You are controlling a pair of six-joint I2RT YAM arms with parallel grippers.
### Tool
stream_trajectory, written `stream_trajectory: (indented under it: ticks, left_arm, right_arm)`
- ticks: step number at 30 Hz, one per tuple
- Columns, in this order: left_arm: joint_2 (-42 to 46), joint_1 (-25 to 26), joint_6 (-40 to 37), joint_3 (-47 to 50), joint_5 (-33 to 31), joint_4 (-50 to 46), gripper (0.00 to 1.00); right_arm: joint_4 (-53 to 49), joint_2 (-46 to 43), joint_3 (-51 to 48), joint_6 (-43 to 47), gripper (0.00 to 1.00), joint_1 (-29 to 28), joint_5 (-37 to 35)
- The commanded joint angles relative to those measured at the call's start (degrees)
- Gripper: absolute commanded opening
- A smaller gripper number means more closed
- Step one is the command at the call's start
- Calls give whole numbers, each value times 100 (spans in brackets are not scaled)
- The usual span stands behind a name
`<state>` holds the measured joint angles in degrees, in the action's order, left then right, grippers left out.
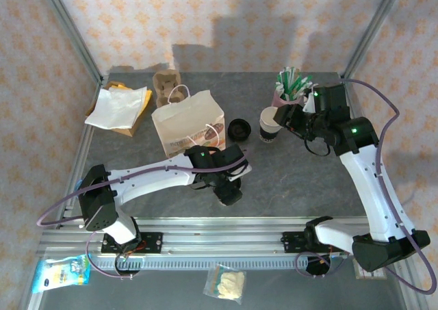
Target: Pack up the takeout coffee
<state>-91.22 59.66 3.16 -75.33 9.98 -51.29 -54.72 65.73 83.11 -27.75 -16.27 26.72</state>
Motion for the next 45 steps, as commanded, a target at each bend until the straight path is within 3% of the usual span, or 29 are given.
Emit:
stream_trajectory:
  ticks: [1, 45]
  left_arm:
    - [-62, 24, -125, 64, -145, -102, 84]
    - [-101, 11, -465, -8, -267, -61, 93]
  right_arm:
    - [-57, -98, 40, 121, 48, 52, -159]
    - [-123, -114, 344, 84, 48, 62, -100]
